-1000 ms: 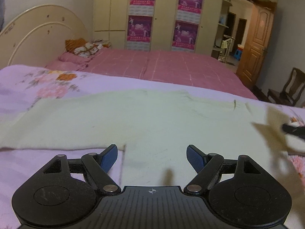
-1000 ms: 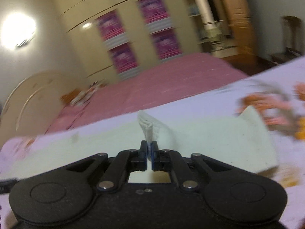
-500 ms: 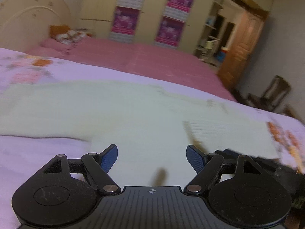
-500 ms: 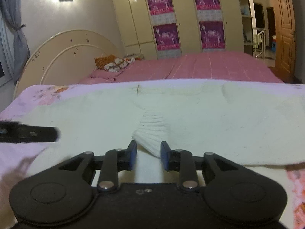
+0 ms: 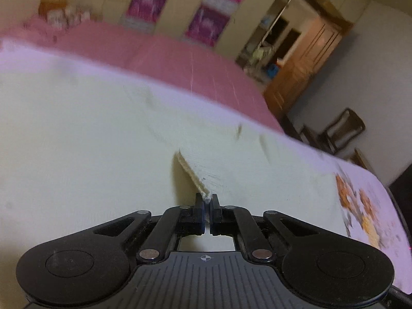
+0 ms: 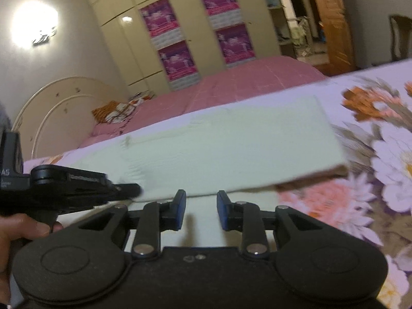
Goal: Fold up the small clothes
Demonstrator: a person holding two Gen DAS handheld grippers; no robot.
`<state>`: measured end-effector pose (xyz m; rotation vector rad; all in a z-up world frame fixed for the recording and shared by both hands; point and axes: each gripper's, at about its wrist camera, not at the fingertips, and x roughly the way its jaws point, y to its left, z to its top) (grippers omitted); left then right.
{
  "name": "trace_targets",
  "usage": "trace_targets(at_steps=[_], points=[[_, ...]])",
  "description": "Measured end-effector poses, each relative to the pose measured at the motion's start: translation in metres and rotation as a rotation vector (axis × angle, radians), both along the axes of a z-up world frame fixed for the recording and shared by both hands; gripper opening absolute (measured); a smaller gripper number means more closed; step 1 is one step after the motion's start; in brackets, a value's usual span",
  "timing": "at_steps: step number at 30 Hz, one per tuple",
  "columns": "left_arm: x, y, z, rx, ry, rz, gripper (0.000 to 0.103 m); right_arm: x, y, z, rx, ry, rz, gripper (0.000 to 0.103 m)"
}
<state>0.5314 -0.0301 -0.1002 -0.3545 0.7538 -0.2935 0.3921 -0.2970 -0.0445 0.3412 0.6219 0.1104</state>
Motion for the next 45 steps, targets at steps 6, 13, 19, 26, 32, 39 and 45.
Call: trace_targets(at_steps=[6,13,19,26,32,39,45], points=[[0.001,0.046,0.018,0.044,-0.057,0.086,0.003,0.001,-0.028,-0.009,0.121,0.018,-0.05,0.038],[0.004,0.084,0.001,0.066,-0.017,0.15,0.003,0.007,-0.035,-0.018,0.234,0.024,-0.071,0.043],[0.001,0.099,-0.008,0.058,-0.011,0.177,0.003,0.016,-0.049,-0.023,0.318,0.036,-0.126,0.043],[-0.011,0.118,-0.013,0.055,-0.007,0.193,0.003,0.019,-0.066,-0.028,0.39,0.04,-0.168,0.042],[-0.009,0.122,-0.017,0.058,0.002,0.191,0.003,0.02,-0.076,-0.038,0.46,0.046,-0.195,0.039],[-0.012,0.124,-0.018,0.06,-0.001,0.186,0.003,0.023,-0.081,-0.044,0.442,0.076,-0.227,0.005],[-0.01,0.12,-0.023,0.081,0.014,0.188,0.003,0.022,-0.079,-0.044,0.401,0.071,-0.217,0.004]])
